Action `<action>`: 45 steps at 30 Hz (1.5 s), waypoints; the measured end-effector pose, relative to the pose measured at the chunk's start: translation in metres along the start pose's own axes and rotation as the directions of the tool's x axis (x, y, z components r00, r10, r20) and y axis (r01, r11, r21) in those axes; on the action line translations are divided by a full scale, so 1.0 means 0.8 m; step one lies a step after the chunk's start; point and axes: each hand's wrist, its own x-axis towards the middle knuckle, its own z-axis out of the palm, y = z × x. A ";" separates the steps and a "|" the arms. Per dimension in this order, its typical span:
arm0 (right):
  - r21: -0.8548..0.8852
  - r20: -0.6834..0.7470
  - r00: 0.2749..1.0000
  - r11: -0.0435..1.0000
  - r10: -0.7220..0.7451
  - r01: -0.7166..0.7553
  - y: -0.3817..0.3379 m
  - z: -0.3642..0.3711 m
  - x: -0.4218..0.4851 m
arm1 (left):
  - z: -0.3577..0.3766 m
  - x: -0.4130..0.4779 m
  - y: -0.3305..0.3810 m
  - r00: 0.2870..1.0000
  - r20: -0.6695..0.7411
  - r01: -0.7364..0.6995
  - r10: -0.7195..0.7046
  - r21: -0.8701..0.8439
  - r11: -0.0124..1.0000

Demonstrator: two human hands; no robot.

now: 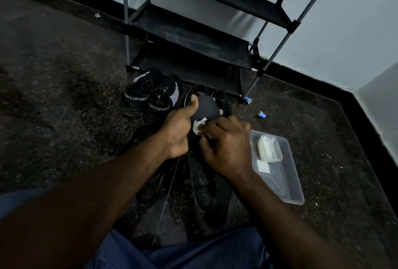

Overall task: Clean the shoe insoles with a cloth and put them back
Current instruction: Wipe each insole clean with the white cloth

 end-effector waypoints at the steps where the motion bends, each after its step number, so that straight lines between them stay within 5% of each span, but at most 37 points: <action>1: 0.013 -0.010 0.999 0.999 0.038 -0.037 0.004 -0.001 0.004 | 0.001 -0.001 -0.001 1.000 -0.003 0.002 -0.002 0.009 1.000; 7: 0.222 -0.083 0.924 0.911 0.374 -0.349 0.025 -0.016 0.039 | 0.009 -0.006 -0.004 1.000 0.022 -0.007 0.007 0.004 1.000; 18: 0.208 -0.008 0.976 0.955 0.219 -0.212 -0.011 0.008 0.041 | 0.003 -0.007 0.001 0.998 -0.007 -0.064 0.064 0.026 0.998; 26: -0.009 0.027 0.999 1.000 -0.018 0.019 0.000 0.006 0.004 | 0.004 -0.008 0.015 0.998 0.052 -0.042 0.046 -0.060 0.997; 30: -0.059 0.002 0.998 0.996 0.061 -0.060 0.029 -0.002 0.002 | 0.003 -0.008 0.014 0.998 0.036 -0.047 0.050 -0.079 0.996; 35: 0.162 -0.154 0.948 0.954 0.278 -0.254 0.037 -0.020 0.020 | 0.002 -0.001 0.007 0.997 -0.044 -0.067 0.067 -0.011 0.998; 45: 0.137 -0.079 0.973 0.969 0.215 -0.203 -0.008 0.009 0.019 | 0.003 -0.009 0.006 0.999 0.029 -0.029 0.031 -0.049 0.998</action>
